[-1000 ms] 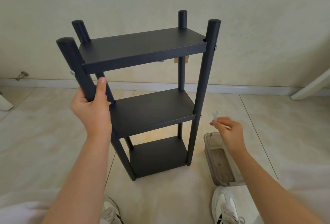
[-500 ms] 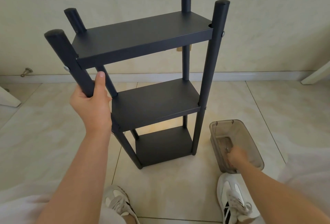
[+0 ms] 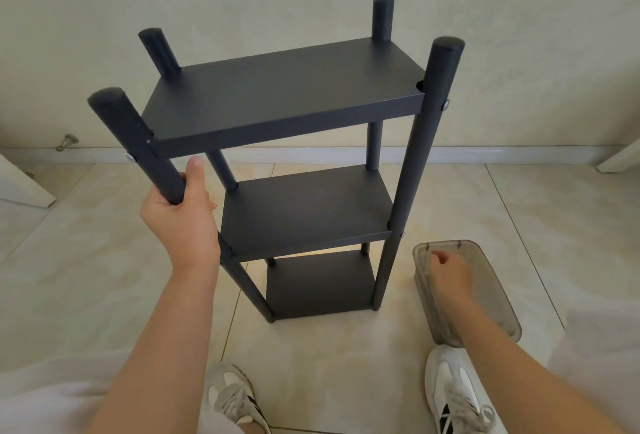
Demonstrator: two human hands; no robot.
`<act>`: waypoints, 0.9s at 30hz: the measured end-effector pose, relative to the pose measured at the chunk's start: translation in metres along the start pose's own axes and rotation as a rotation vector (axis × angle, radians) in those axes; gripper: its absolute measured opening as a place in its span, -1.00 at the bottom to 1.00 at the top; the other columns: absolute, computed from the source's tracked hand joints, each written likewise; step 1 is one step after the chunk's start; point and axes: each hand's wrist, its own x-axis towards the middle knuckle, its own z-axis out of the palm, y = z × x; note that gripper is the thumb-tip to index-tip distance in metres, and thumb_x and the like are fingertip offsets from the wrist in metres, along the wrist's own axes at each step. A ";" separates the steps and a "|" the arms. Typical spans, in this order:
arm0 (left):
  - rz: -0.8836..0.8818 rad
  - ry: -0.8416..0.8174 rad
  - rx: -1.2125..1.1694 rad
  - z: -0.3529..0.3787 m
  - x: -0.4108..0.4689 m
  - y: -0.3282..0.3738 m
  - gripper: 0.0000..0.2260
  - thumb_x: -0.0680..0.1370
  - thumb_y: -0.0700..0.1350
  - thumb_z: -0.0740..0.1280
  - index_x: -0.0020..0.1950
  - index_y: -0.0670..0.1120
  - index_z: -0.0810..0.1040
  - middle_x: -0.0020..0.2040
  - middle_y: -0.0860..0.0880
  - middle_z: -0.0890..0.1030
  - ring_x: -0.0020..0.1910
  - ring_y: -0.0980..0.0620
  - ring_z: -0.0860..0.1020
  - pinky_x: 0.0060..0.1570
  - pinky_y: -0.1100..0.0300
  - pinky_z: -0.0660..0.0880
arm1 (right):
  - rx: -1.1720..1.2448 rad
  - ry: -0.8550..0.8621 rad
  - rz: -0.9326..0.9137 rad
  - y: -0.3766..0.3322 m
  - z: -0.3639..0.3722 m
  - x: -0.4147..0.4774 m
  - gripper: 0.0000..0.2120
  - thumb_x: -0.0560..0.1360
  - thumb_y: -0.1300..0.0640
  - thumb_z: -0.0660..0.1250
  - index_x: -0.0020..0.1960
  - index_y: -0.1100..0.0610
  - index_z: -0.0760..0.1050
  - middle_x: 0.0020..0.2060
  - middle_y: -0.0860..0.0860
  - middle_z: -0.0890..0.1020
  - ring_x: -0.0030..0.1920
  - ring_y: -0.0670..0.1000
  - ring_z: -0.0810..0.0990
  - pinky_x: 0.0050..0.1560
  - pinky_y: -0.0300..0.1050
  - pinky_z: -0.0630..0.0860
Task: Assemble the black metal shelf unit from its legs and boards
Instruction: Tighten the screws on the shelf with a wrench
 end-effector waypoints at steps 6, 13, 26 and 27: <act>-0.001 0.003 -0.001 -0.001 0.000 -0.004 -0.65 0.52 0.17 0.38 -0.31 -0.03 0.44 -0.44 0.09 0.42 -0.40 0.11 0.48 -0.37 0.44 0.44 | 0.543 0.131 -0.297 -0.117 -0.038 -0.038 -0.70 0.65 0.13 0.09 0.24 -0.04 0.53 0.02 -0.15 0.63 0.06 -0.21 0.58 0.12 -0.30 0.48; 0.015 -0.022 0.003 0.001 0.000 0.000 -0.66 0.53 0.20 0.35 -0.28 -0.03 0.46 -0.42 0.10 0.42 -0.41 0.15 0.47 -0.40 0.43 0.42 | 0.692 0.040 -0.649 -0.183 -0.066 -0.078 -0.67 0.66 -0.05 -0.03 0.10 -0.04 0.50 -0.01 -0.04 0.63 0.05 -0.07 0.57 0.08 -0.24 0.46; 0.018 -0.247 0.094 0.030 0.049 0.007 -0.63 0.62 0.19 0.24 -0.24 -0.05 0.44 -0.45 0.10 0.41 -0.50 0.21 0.43 -0.44 0.40 0.43 | 0.520 0.053 -0.690 -0.238 -0.058 -0.033 -0.68 0.62 -0.16 -0.07 -0.06 0.02 0.33 -0.42 -0.07 0.42 -0.42 -0.12 0.39 -0.38 -0.22 0.39; 0.026 -0.261 0.108 0.033 0.054 0.008 -0.63 0.63 0.18 0.24 -0.22 -0.07 0.44 -0.43 0.07 0.41 -0.50 0.20 0.43 -0.43 0.39 0.43 | 0.493 0.053 -0.692 -0.243 -0.056 -0.027 -0.68 0.62 -0.16 -0.07 -0.07 0.02 0.31 -0.41 -0.06 0.42 -0.41 -0.10 0.39 -0.36 -0.15 0.41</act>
